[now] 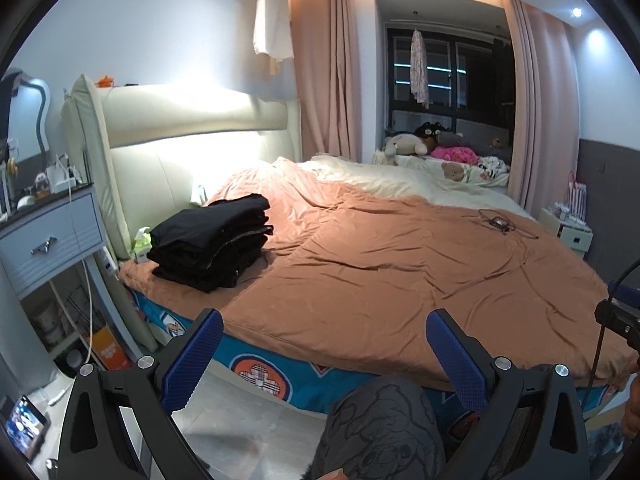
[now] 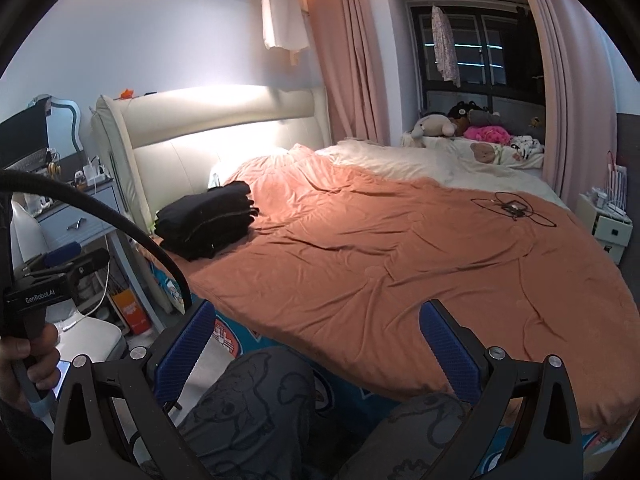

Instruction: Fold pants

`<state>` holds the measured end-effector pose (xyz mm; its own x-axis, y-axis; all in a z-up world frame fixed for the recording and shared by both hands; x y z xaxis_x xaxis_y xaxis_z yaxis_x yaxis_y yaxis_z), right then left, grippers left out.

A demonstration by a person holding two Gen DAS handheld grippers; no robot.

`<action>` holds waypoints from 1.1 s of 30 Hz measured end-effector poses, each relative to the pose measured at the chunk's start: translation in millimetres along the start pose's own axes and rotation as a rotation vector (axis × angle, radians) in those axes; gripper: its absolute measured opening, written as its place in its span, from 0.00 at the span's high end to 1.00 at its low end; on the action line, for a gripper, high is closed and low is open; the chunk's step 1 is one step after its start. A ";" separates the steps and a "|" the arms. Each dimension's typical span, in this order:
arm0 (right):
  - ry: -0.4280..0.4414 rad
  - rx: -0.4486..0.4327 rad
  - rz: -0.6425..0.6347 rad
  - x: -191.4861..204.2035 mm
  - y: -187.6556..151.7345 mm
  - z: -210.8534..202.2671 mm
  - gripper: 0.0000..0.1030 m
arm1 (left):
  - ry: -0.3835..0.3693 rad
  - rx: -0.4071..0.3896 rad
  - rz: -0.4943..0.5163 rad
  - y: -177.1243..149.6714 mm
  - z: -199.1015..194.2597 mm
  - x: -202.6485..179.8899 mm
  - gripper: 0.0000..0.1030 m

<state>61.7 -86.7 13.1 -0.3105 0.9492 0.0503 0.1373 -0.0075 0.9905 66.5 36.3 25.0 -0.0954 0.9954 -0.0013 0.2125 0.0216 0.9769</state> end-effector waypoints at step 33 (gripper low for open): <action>-0.022 0.042 0.003 -5.5 -5.7 31.9 0.00 | -0.021 0.011 -0.034 -10.2 23.6 -3.8 0.01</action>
<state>92.7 -81.8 3.1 -0.2897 0.9558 0.0496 0.1781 0.0029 0.9840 87.7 34.4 10.1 -0.0827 0.9958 -0.0391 0.2206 0.0565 0.9737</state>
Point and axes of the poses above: each gripper's, at about its wrist camera, not at the fingertips, and z roughly the way its jaws point, x to its left, y to its top, the point moved 9 cm from there along z, roughly the way its jaws point, and after that the axes turned 12 degrees about -x, right-handed, at the moved point
